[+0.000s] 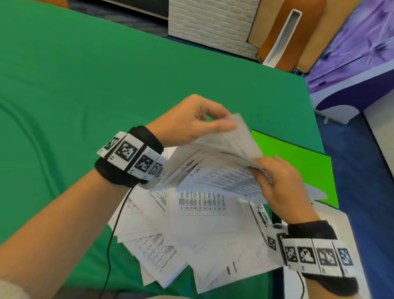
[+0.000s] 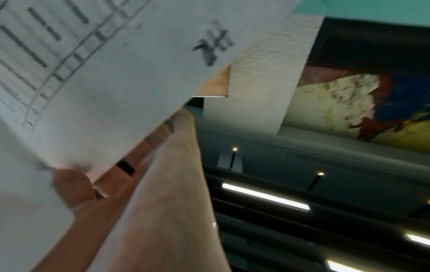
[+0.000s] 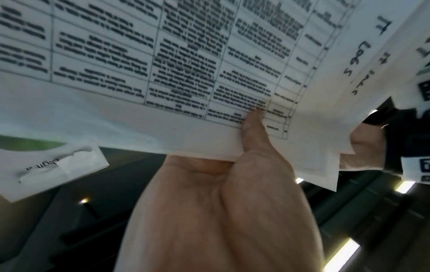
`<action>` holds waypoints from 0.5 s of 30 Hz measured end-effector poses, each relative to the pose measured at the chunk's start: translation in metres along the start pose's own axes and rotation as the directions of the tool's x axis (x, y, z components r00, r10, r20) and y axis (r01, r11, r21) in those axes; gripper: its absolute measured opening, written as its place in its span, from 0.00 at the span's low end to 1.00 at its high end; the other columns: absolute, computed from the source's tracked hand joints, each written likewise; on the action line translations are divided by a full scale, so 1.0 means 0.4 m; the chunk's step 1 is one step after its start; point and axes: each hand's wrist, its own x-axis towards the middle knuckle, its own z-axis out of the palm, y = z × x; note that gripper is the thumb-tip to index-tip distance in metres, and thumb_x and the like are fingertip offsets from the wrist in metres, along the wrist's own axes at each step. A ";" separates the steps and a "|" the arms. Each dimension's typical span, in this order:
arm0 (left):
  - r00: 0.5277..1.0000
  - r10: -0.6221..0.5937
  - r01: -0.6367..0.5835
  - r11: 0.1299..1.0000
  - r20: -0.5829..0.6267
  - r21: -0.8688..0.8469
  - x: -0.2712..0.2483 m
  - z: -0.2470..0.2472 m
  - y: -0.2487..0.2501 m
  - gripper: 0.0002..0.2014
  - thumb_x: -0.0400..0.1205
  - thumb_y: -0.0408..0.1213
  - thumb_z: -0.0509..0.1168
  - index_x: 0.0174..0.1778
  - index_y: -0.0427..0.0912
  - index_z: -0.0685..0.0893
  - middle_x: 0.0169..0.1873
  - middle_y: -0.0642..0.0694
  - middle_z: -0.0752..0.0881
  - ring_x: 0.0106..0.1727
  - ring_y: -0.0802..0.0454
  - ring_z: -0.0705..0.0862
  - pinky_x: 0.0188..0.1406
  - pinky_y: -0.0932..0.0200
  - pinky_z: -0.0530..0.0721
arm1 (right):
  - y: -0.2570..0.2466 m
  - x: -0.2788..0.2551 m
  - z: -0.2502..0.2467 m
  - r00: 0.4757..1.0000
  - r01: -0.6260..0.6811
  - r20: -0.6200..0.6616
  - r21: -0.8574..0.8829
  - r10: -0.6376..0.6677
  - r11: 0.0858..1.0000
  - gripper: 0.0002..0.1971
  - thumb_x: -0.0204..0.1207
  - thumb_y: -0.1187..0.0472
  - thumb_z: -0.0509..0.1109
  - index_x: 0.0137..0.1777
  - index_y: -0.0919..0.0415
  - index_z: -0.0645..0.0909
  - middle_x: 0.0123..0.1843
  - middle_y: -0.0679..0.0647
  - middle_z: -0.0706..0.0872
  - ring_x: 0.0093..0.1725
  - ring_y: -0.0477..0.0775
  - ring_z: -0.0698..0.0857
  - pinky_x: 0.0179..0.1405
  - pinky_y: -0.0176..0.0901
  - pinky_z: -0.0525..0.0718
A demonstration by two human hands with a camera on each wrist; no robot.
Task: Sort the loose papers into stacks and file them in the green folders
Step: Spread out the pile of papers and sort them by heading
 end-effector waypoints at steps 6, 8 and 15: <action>0.659 -0.484 0.505 0.852 -0.576 -0.138 -0.068 -0.031 -0.273 0.17 0.84 0.54 0.63 0.49 0.43 0.82 0.46 0.47 0.86 0.49 0.44 0.85 0.54 0.48 0.84 | -0.026 -0.018 -0.045 0.854 -0.286 -0.284 0.441 0.435 0.851 0.18 0.79 0.62 0.71 0.68 0.56 0.76 0.53 0.36 0.83 0.50 0.27 0.83 0.48 0.21 0.79; 0.591 -0.711 0.773 0.635 -0.381 0.015 -0.121 0.015 -0.377 0.17 0.84 0.53 0.63 0.47 0.41 0.82 0.44 0.43 0.84 0.43 0.45 0.82 0.42 0.56 0.81 | -0.013 -0.019 -0.047 0.764 -0.322 -0.311 0.575 0.565 0.752 0.27 0.78 0.67 0.71 0.76 0.63 0.69 0.59 0.35 0.81 0.53 0.25 0.82 0.49 0.18 0.78; 0.383 -0.910 0.923 0.368 -0.162 0.114 -0.229 0.188 -0.552 0.17 0.82 0.44 0.67 0.48 0.30 0.84 0.40 0.37 0.86 0.32 0.48 0.79 0.29 0.59 0.78 | 0.123 -0.120 0.172 0.540 -0.775 0.073 0.432 0.838 0.462 0.17 0.78 0.62 0.72 0.66 0.63 0.82 0.61 0.60 0.87 0.60 0.60 0.85 0.62 0.54 0.81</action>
